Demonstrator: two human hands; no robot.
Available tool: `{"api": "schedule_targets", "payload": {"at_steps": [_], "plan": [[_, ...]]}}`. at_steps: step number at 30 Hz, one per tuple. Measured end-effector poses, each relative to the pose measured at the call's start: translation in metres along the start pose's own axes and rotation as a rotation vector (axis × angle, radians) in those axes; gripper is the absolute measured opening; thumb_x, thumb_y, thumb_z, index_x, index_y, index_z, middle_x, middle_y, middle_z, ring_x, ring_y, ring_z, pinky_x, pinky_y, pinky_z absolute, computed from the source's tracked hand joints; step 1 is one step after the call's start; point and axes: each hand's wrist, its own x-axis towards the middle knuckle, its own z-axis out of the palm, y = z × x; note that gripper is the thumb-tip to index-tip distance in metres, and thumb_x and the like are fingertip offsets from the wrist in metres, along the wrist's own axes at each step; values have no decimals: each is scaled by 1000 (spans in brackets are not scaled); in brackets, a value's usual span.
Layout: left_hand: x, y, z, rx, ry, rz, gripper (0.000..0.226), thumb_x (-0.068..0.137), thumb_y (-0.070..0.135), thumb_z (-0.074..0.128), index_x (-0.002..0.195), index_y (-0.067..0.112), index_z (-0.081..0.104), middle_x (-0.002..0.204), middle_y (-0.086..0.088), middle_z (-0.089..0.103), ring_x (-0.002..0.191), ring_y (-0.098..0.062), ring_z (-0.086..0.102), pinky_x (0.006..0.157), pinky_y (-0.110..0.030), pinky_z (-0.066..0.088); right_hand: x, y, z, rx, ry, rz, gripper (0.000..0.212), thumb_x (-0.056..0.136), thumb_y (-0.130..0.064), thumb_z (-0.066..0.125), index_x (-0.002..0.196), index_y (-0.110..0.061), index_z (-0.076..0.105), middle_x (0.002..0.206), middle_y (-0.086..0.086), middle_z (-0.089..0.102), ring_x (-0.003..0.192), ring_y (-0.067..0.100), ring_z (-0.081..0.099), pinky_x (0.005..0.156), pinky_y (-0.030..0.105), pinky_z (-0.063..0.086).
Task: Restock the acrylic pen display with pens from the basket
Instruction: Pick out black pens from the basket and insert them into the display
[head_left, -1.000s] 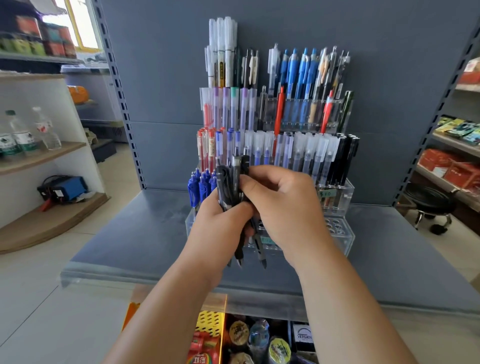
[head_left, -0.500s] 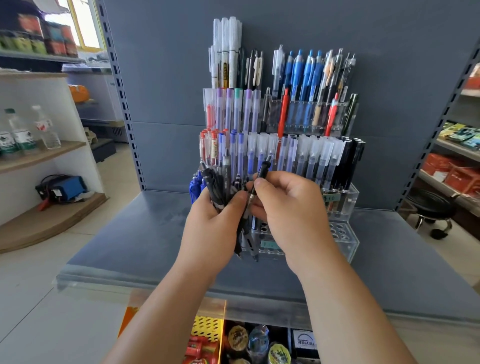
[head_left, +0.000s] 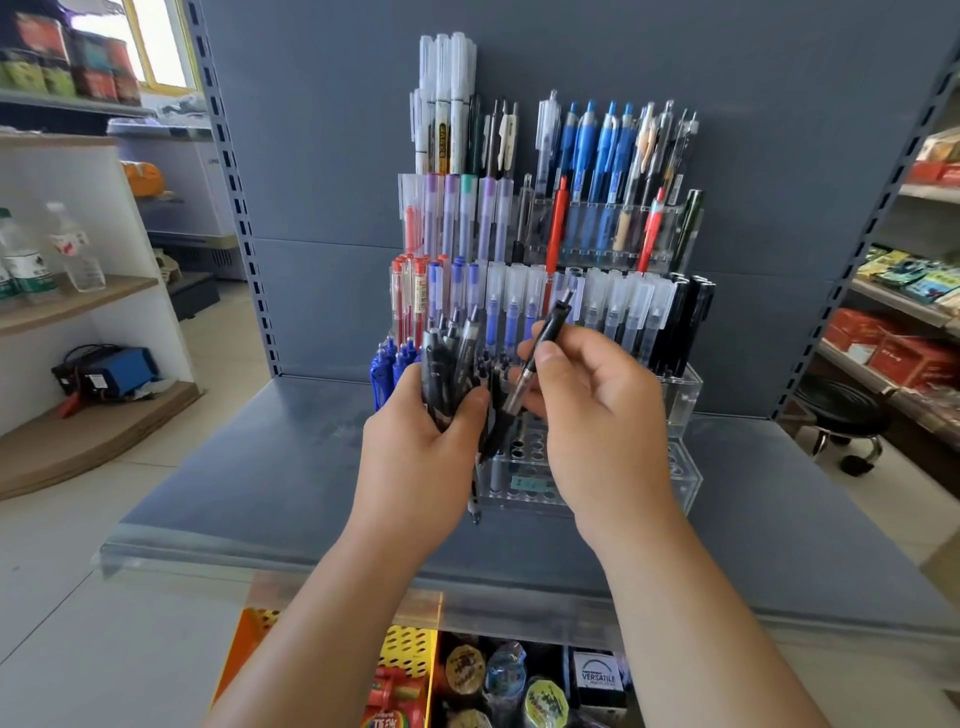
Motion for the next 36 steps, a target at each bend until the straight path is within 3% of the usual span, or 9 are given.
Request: {"api": "schedule_targets", "payload": {"at_steps": [6, 9, 13, 17, 21, 23, 27, 33, 36], "plan": [[1, -1, 4, 35, 0, -10, 9, 94, 36, 60, 87, 31, 57, 63, 5, 63, 56, -7, 56, 49, -17, 38, 2, 7, -7, -113, -13, -19, 19, 101, -18, 53, 108, -18, 71, 86, -8, 73, 81, 8, 69, 75, 32, 58], [0, 0, 6, 28, -14, 7, 10, 95, 35, 60, 87, 32, 55, 65, 5, 62, 56, -5, 55, 49, -13, 38, 5, 10, -11, -174, -8, -27, 27, 101, -24, 54, 123, -17, 68, 103, -8, 73, 94, 3, 67, 84, 21, 53], [0, 0, 7, 14, -18, 17, 9, 95, 32, 60, 88, 30, 55, 61, 7, 58, 56, -3, 53, 50, -9, 38, 10, 15, -13, -254, 11, -55, 32, 100, -27, 55, 127, -15, 66, 114, 2, 70, 104, 14, 65, 95, 36, 53], [1, -2, 6, 10, -18, 25, 8, 95, 33, 60, 89, 32, 55, 63, 12, 60, 57, -1, 54, 50, -10, 38, 12, 21, -9, -276, 20, -63, 33, 100, -27, 56, 130, -17, 65, 117, -2, 69, 106, 12, 65, 97, 38, 53], [1, -3, 6, 15, -22, 22, 9, 95, 32, 61, 88, 30, 56, 62, 11, 59, 56, -1, 53, 50, -9, 38, 11, 28, -5, -357, 12, -114, 33, 99, -25, 58, 132, -18, 63, 116, -13, 63, 101, -3, 57, 89, 4, 42], [1, -4, 6, 14, -21, 10, 10, 94, 31, 61, 87, 27, 56, 60, 5, 57, 52, -4, 51, 48, -10, 38, 11, 31, -3, -400, -3, -126, 34, 100, -23, 57, 133, -18, 62, 111, -15, 58, 100, -5, 52, 82, -6, 34], [2, -6, 5, -7, -7, 4, 11, 94, 32, 61, 85, 28, 56, 59, 6, 56, 56, -13, 54, 51, -20, 43, 11, 35, -2, -432, 22, -140, 33, 100, -19, 58, 132, -15, 63, 108, -13, 59, 97, -3, 51, 79, -7, 31], [2, -6, 4, -31, -27, 9, 9, 93, 29, 62, 86, 25, 60, 53, 11, 52, 49, -7, 47, 47, -15, 38, 10, 40, 3, -459, 11, -100, 27, 98, -20, 60, 125, -17, 62, 92, -16, 58, 83, -8, 54, 68, -1, 37], [2, -6, 4, -40, -26, 6, 8, 93, 29, 63, 86, 26, 60, 52, 12, 51, 49, -7, 47, 47, -15, 38, 10, 44, 3, -485, 8, -92, 26, 98, -19, 59, 123, -17, 63, 97, -7, 62, 83, 3, 56, 68, 4, 36]]}}
